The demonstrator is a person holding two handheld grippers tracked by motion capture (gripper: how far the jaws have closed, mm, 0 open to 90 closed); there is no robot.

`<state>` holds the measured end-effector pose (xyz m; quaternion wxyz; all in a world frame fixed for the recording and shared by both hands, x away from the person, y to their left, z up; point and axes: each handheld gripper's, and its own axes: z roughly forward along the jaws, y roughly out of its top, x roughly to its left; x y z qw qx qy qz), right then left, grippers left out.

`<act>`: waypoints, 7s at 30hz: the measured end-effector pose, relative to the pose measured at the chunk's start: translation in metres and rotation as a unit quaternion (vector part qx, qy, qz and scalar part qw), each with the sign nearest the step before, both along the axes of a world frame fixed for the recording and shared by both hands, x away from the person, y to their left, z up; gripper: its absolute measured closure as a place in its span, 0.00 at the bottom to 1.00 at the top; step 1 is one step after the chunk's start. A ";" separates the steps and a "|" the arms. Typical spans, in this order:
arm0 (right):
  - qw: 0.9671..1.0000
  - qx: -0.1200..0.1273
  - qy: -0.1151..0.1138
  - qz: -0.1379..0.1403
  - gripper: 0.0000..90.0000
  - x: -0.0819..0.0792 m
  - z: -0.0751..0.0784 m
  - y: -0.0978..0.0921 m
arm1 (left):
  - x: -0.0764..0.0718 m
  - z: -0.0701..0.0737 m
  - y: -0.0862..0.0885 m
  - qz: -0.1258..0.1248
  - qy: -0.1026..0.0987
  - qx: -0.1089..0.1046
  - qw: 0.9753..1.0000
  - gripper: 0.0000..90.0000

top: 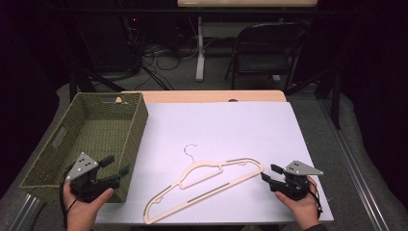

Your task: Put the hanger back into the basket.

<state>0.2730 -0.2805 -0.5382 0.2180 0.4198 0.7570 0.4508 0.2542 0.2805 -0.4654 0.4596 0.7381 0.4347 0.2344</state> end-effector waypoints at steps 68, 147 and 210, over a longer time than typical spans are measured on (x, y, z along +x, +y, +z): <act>0.938 -0.224 0.122 0.236 0.48 0.087 0.078 0.111 | -0.008 0.008 0.002 -0.009 -0.001 -0.007 1.000 0.36; 0.823 -0.373 0.181 0.389 0.68 0.095 0.019 0.229 | -0.006 0.003 0.001 -0.009 0.003 -0.004 1.000 0.36; 0.786 -0.447 0.074 0.420 0.95 0.055 0.034 0.205 | -0.001 0.006 -0.052 -0.112 0.024 0.002 0.993 0.39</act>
